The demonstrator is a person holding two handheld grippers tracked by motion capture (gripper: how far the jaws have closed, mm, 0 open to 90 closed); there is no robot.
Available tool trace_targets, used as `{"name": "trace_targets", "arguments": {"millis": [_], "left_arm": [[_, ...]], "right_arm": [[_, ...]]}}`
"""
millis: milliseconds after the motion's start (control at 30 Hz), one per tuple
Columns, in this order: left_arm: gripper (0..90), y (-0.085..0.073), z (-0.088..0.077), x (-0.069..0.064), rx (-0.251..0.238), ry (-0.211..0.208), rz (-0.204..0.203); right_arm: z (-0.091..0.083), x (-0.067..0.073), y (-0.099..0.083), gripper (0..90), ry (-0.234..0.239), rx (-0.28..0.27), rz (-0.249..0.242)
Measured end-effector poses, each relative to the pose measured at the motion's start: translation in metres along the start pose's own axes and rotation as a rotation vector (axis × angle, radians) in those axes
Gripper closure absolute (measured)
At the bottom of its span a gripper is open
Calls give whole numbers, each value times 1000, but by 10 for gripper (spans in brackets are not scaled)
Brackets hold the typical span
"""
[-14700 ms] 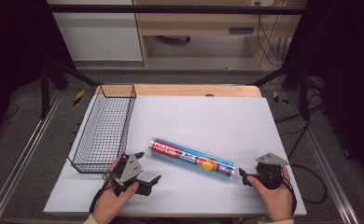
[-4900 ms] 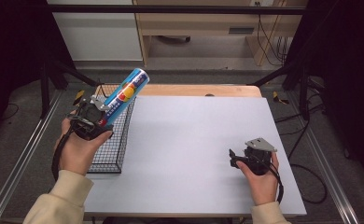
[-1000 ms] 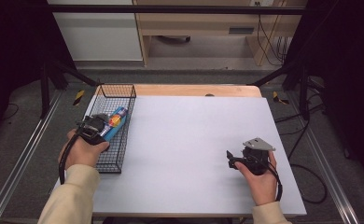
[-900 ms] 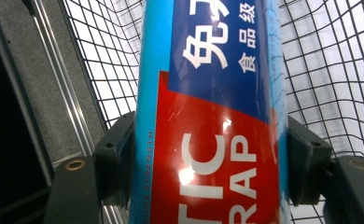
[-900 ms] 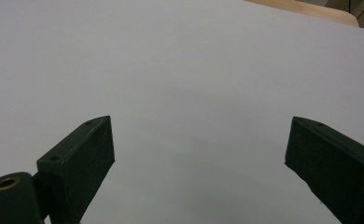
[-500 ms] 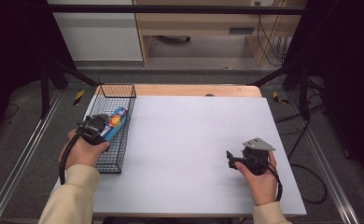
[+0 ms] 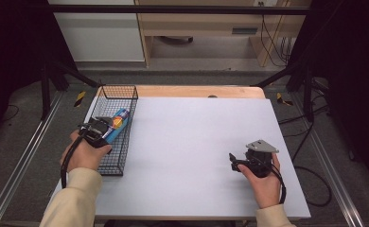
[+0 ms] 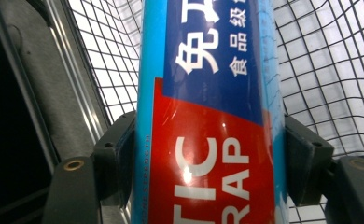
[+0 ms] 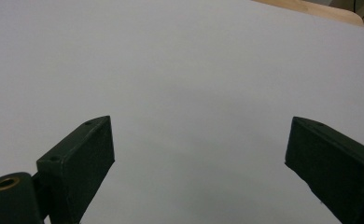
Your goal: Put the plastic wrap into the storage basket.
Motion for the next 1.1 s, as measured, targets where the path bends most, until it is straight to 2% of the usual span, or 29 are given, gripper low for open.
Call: {"name": "trace_targets", "arguments": {"millis": [133,333,400,633,733,900,967,1100], "left_arm": [[291,1,-3,-3,-34,27,21],[245,0,-7,-6,-81,37,28],[233,-1,-7,-6,-81,46,38],[218,-3,-11,-4,-108,45,30],[183,-3,-17,-5,-149,54,16],[110,-1,-32,-6,-234,76,24],[87,0,-37,-9,-269,73,22],[64,3,-53,-16,-351,55,49]], "right_arm": [[0,0,0,83,2,0,-4],[-1,0,0,83,3,2,1],[0,0,0,83,1,2,1],[0,0,0,83,3,0,-3],[-1,0,0,83,3,1,-4],[-1,-2,-1,82,1,1,-7],[-2,-2,-1,81,2,3,-2],[-3,-3,0,76,-5,-3,-8]]}}
Point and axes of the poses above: each handheld gripper's, and its own axes: z roughly forward along the jaws, y roughly out of its top, x roughly to its left, the point moved 5 cm from there along z, roughly forward along the jaws, and after that the axes turned 1 degree about -z, right-handed, at the moved point
